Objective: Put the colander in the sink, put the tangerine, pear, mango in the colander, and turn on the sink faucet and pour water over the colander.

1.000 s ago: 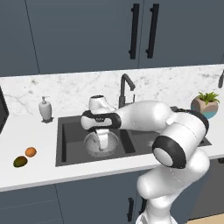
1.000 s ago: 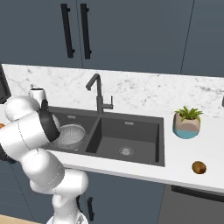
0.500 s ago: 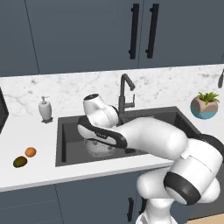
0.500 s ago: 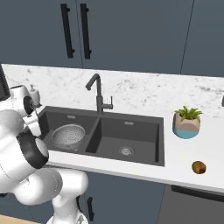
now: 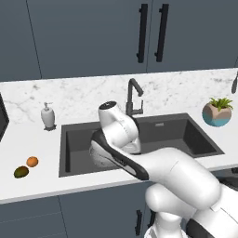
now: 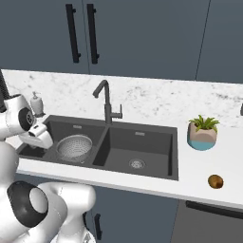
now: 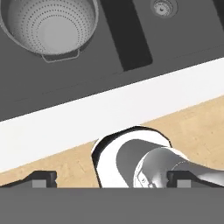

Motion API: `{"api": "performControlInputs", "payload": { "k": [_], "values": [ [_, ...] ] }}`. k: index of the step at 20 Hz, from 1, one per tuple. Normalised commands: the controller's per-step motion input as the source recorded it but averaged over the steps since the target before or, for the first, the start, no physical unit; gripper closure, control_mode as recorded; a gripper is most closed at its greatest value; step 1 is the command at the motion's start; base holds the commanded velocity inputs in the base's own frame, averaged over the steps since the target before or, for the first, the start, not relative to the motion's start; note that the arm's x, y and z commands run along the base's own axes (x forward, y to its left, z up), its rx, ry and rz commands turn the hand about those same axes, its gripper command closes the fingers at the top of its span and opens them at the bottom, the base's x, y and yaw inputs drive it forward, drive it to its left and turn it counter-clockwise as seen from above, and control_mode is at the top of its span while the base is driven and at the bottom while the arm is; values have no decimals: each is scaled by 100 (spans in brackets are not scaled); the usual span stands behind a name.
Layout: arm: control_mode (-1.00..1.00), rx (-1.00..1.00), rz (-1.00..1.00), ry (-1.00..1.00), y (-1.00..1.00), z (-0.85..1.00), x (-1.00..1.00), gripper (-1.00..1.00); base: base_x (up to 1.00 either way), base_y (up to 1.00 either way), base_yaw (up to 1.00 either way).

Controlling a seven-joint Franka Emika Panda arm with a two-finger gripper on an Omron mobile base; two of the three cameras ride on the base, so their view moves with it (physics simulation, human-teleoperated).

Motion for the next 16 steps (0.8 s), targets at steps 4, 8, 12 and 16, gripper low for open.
{"api": "performControlInputs", "payload": {
  "k": [4, 8, 12, 16],
  "values": [
    [-100, 0, 18, 2, -34, 5, -20, -100, 0, 0, 0],
    [-100, 0, 16, 5, -33, 3, -17, -100, 0, 0, 0],
    [-100, 1, 18, 1, -54, 11, -23, -100, 0, 0, 0],
    [-100, 1, 4, 0, -62, 26, -16, -100, 0, 0, 0]
  ]
}}
